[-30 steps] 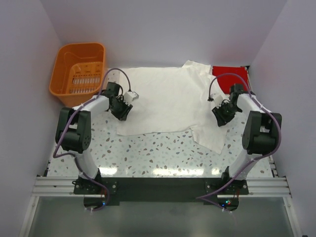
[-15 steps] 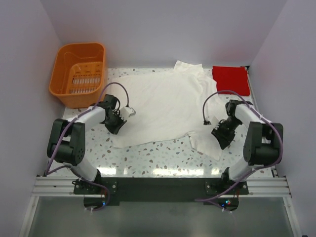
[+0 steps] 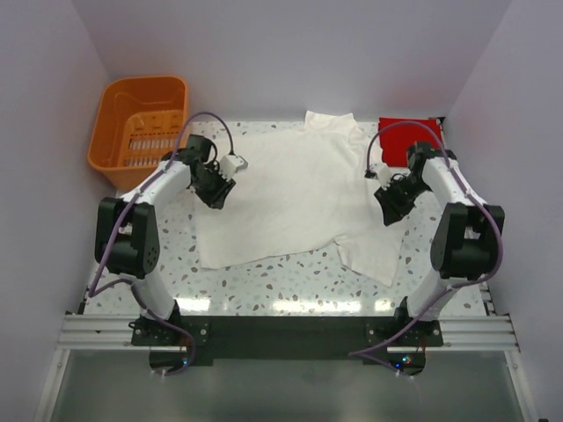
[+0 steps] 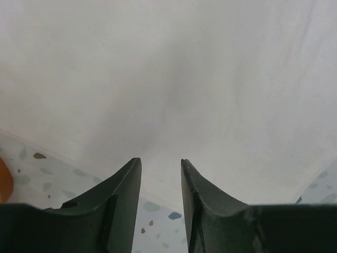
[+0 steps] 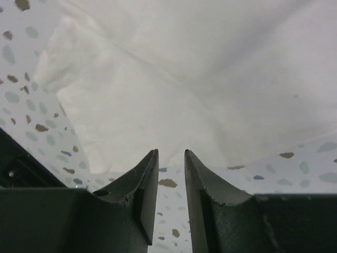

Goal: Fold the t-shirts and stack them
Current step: Flatten the tshirt out

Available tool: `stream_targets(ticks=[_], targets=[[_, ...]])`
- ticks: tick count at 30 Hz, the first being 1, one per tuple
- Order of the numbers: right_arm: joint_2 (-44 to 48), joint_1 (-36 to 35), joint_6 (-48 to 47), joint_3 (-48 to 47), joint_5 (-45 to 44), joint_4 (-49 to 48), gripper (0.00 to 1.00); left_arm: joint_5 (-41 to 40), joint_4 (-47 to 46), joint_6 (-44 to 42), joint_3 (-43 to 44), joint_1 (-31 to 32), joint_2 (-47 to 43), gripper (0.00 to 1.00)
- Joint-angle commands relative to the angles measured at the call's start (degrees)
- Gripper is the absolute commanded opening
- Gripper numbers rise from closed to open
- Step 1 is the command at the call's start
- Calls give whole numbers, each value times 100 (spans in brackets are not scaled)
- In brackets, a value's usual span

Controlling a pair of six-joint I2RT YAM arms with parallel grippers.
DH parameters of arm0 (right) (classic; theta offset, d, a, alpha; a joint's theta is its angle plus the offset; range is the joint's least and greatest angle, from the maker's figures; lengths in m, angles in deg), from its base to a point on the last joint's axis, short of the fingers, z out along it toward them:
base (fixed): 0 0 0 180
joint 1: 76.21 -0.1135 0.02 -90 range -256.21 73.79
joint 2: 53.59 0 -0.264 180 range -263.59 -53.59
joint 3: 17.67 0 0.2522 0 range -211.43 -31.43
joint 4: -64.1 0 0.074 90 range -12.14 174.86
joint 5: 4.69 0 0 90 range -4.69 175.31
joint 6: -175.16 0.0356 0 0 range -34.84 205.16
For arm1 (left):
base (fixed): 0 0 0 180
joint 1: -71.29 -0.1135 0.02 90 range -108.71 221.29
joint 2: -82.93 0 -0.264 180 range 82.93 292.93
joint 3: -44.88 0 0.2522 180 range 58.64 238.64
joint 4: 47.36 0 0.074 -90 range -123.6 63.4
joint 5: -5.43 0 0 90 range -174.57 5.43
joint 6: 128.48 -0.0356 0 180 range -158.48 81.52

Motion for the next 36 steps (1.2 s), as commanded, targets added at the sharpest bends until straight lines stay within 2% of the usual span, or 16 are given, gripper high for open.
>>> stream_targets(ticks=[1,3,6,12,16,22,29,31,36], targets=[[-636,32,675,-397,-211,-752,30,419,-90,318,91,7,245,41],[-814,32,711,-458,-255,-919,30,1083,-160,266,30,16,19,41],[-1078,15,834,-450,-273,-1095,30,1921,-748,117,-383,217,-482,44],[-1368,23,773,173,-685,-1359,29,2915,-2172,-59,-832,1306,-748,47],[-1219,23,711,578,-809,-1376,29,2978,-3357,-497,-1060,2420,-555,50],[-1166,23,913,614,-756,-1262,29,2785,-4404,-1342,-876,3555,191,52],[-1113,15,1010,684,-826,-1192,29,2863,-4300,-2766,-480,4278,808,51],[-1096,23,1027,701,-826,-1192,29,2855,-4037,-2933,-436,4427,913,51],[-1096,15,1097,666,-818,-1183,29,2767,-4186,-2916,-428,4673,1124,50]])
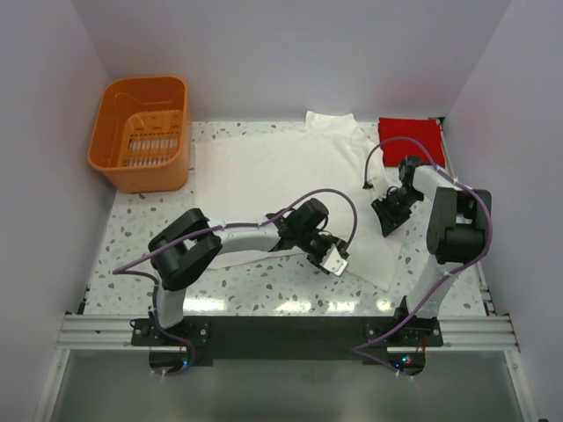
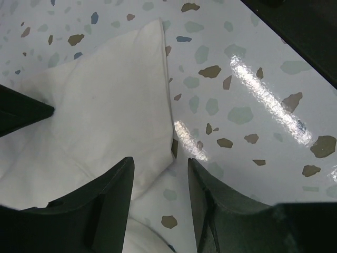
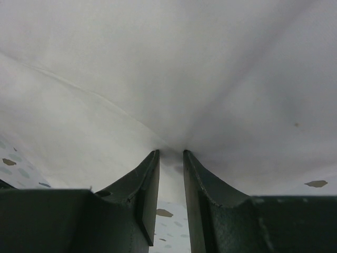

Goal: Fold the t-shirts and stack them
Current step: Flatten the tshirt out

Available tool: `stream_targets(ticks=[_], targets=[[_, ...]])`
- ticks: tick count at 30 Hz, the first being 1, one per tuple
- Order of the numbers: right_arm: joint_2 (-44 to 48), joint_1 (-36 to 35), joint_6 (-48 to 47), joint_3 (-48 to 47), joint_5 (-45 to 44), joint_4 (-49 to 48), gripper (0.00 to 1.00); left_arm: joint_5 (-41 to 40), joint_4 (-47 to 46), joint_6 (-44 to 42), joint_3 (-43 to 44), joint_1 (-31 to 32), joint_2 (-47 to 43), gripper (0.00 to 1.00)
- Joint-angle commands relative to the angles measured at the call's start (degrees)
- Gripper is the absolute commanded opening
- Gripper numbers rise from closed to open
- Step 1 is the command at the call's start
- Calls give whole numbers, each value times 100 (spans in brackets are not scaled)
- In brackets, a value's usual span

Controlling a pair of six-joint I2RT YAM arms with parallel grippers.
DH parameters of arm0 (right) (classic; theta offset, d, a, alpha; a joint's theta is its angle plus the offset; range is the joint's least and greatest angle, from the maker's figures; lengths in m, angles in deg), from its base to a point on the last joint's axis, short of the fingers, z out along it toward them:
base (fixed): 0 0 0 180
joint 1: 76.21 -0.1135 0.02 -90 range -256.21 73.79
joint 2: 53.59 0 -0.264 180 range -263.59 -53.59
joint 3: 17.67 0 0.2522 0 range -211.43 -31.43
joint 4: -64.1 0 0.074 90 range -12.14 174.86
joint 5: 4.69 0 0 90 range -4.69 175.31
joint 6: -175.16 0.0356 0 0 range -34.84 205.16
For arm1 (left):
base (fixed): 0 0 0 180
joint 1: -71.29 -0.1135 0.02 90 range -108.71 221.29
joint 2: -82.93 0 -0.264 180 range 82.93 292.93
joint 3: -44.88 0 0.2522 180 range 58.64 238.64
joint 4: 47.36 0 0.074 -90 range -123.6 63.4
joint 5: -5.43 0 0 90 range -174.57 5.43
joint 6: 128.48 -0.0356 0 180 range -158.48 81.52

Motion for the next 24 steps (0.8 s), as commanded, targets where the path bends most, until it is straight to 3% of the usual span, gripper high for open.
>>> stream_targets(ticks=[1,9,12,18,22,24], targets=[[49,10,120,146,-171,150,29,100,-258,-326,237,145,184,50],[67,10,59,234,-329,194,29,-436,-452,-335,439,207,729,46],[119,2,-29,357,-460,194,29,-585,-557,-318,387,216,738,36],[242,10,-178,577,-575,247,29,-515,-804,16,202,216,528,2],[383,10,-248,699,-540,466,29,54,-365,-210,184,216,168,0],[497,10,-362,796,-531,685,29,284,460,-387,280,216,123,0]])
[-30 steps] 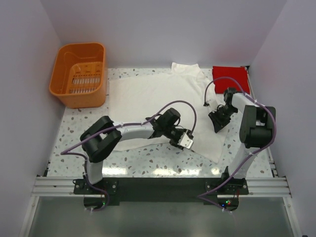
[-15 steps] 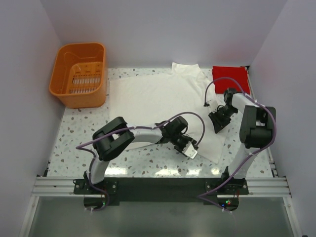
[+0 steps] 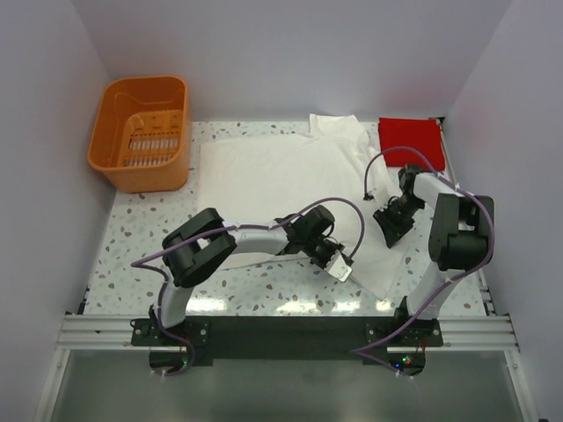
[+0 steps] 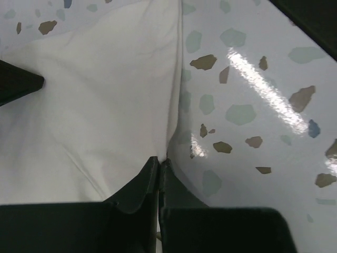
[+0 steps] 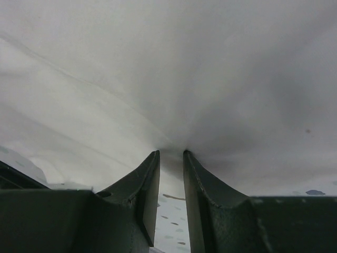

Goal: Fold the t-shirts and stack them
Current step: Flatten the tshirt out

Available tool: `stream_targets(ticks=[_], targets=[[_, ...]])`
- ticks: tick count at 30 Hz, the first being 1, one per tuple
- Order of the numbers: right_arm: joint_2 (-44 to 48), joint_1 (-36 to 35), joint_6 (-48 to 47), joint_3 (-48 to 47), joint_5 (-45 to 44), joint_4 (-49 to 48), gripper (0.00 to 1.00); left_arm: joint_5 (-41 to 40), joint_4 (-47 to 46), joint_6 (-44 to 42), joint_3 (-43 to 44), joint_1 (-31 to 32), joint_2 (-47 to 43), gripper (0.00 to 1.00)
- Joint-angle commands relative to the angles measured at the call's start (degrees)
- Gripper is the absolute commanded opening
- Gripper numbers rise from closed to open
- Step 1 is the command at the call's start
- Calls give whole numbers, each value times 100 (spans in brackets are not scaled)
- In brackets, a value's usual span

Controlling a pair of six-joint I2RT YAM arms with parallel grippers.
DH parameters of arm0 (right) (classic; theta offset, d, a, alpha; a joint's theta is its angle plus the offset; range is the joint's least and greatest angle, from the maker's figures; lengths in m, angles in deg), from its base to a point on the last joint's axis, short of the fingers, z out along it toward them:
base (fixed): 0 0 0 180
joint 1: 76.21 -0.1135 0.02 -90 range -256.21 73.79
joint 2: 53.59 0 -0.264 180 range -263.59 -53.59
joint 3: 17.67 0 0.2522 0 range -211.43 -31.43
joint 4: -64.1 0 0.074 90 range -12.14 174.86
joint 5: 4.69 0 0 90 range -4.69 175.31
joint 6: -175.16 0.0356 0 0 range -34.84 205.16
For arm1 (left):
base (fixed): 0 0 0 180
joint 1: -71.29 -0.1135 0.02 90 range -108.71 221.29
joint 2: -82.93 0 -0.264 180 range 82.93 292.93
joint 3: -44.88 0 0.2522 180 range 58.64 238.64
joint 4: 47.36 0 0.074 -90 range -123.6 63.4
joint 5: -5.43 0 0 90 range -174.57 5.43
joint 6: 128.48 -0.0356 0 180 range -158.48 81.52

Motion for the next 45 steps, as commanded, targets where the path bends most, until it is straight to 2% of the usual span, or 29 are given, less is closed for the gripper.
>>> stream_targets(ticks=[1,8,9,11,12,16,18,20,21,24,28,34,40,45], targets=[[279,10,-282,402,-232,596,29,782,924,-326,206,14,-482,0],[1052,10,-879,1045,-258,1300,27,1267,2155,-555,488,-73,-509,2],[1105,10,-915,1071,-258,1431,29,1293,2279,-616,523,-73,-518,11],[1158,1,-994,984,-92,1555,33,1311,2586,-775,638,-91,-561,21],[1202,10,-977,914,-30,1634,39,1311,2684,-810,681,-100,-588,33],[1141,36,-784,-41,488,1845,42,1696,3281,-530,1093,-372,-842,48],[1054,107,-556,-551,805,1759,41,1812,3388,90,1156,-688,-1009,49],[966,116,-248,-782,867,1582,41,1804,3082,663,990,-1135,-1325,49],[905,107,-143,-922,850,1381,41,1534,2880,1319,859,-1285,-1457,48],[606,107,148,-1063,657,1038,38,1006,2527,2086,375,-2058,-1844,47],[289,98,298,-1108,577,861,37,22,2904,2380,-19,-3269,-2064,44],[78,28,281,-871,393,711,36,-885,3079,2135,-854,-4395,-2459,42],[113,-130,157,-327,50,501,35,-1421,3028,1844,-1663,-4977,-2557,40],[130,-341,87,174,-196,351,35,-1799,3071,1731,-2068,-5153,-2399,38]])
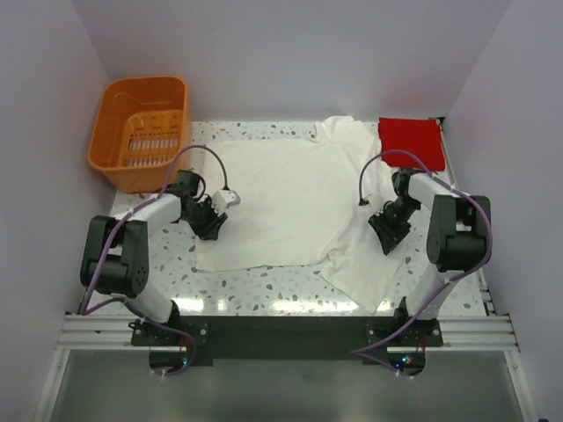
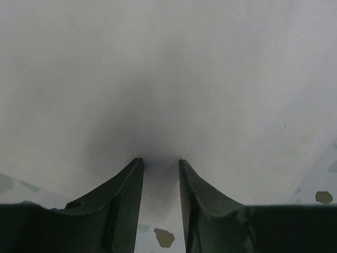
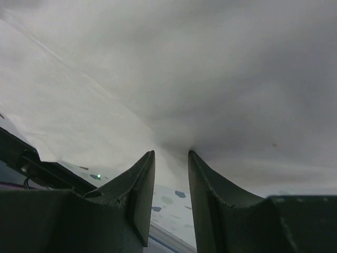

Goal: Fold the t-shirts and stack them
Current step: Flatten the tshirt out

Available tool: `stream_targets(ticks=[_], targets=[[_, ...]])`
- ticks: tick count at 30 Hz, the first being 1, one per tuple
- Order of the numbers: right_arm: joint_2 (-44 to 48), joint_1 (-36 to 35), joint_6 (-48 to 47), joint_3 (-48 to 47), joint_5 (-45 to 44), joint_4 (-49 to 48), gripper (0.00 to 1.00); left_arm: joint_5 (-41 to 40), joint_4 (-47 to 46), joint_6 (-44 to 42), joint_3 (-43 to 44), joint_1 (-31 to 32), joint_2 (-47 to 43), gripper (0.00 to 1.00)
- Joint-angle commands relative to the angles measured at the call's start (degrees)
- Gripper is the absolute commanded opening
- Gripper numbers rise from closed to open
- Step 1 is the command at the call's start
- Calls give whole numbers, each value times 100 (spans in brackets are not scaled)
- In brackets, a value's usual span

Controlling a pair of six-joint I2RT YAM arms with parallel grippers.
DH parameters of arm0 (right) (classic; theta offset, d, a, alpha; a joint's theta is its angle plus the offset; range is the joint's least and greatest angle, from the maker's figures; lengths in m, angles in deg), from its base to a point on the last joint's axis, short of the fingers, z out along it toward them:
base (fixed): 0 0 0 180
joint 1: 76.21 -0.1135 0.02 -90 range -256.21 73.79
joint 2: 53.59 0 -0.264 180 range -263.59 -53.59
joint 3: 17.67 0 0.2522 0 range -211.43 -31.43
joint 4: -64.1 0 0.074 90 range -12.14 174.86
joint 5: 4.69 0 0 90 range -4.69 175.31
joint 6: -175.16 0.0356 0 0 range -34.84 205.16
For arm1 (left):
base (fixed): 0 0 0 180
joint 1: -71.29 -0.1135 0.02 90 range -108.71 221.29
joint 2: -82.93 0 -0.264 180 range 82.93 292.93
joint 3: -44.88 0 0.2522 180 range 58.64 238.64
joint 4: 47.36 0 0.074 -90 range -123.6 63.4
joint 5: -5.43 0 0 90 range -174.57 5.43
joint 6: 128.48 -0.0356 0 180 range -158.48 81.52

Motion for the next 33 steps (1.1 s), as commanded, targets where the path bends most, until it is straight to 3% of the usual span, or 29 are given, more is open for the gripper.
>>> stream_targets(ticks=[1,9,17,22,25,28,33], targets=[[50,-160,-103,260,-319,-139,35,-416,99,-209,-281,-128,-40,37],[436,-396,-323,893,-407,195,35,-961,389,-727,-1071,-471,-531,33],[831,-705,-657,1236,-13,985,33,-997,776,-1017,-1143,-586,-910,33],[911,-696,-701,912,454,1355,34,-515,1117,-1167,-836,-586,-971,37],[964,-425,-587,175,954,1426,34,-58,1303,-1185,-388,-586,-1077,41],[894,94,-28,-765,1455,1050,34,391,1277,-1080,130,-577,-1139,43],[727,420,1012,-1549,1273,-777,31,673,715,-421,833,-560,-1025,46]])
